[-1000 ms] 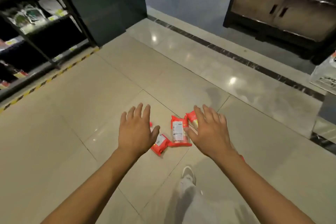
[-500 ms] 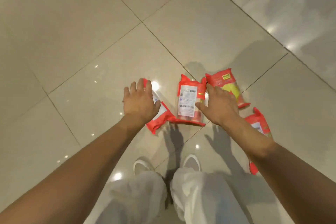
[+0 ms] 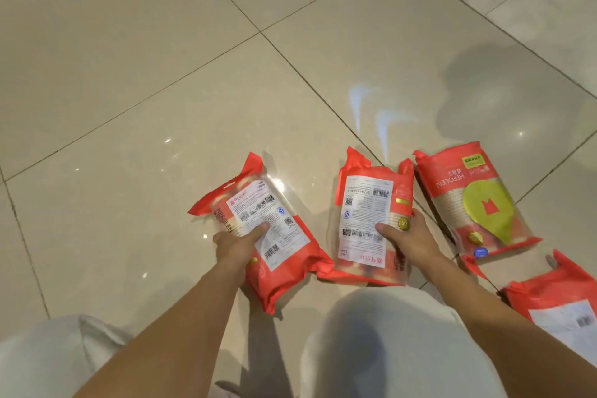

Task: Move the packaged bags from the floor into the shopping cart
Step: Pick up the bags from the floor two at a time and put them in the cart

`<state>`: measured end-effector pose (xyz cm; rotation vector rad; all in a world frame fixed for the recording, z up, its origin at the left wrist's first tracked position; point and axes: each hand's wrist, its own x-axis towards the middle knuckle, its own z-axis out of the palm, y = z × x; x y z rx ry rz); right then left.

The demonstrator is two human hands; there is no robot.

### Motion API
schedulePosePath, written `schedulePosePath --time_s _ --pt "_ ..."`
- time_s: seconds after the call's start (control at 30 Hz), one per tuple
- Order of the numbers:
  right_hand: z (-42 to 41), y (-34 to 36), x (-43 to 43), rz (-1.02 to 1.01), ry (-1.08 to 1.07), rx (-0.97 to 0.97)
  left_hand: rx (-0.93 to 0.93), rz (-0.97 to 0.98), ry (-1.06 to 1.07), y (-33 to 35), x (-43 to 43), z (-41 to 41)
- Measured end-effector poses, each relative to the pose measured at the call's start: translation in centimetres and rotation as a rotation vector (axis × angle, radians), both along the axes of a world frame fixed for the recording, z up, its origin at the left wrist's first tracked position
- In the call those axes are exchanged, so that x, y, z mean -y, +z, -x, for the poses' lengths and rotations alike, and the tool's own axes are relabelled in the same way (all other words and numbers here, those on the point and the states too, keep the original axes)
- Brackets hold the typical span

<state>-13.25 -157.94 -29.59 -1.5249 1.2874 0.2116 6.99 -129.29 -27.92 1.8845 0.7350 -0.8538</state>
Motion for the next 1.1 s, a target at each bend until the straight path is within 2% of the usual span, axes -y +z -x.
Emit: schedulePosePath --time_s 0.13,0.27,0.4,0.57,0.67,0.77,0.93,1.1 --pt "-1.2 4.0 -2.3 0.045 -0.034 -0.004 0.004 0.053 0.018 1.4 -1.2 0.3" --pt "-2.4 13.3 -4.1 0.215 0.016 0.062 0.105 0.126 0.000 9.7 -2.1 -0.2" --pt "-4.5 29.5 -5.7 0.223 0.018 0.208 0.275 0.155 -0.012 26.6 -4.3 -1.4" --pt "-7.6 55.1 -9.4 0.233 0.040 0.423 0.435 0.239 0.032 53.4 -9.4 -1.4" --pt "-8.3 69.9 -12.6 0.251 0.126 0.500 0.543 0.239 0.049 69.4 -13.9 0.1" --pt "-9.1 81.8 -16.2 0.248 0.245 0.591 0.639 0.190 0.077 82.7 -19.0 2.5" --pt "-9.9 94.1 -24.6 0.160 0.520 0.774 0.795 0.020 0.279 96.9 -27.8 10.2" --pt "-9.2 99.5 -36.3 -0.010 0.871 0.879 0.905 -0.117 0.605 103.4 -36.7 22.8"
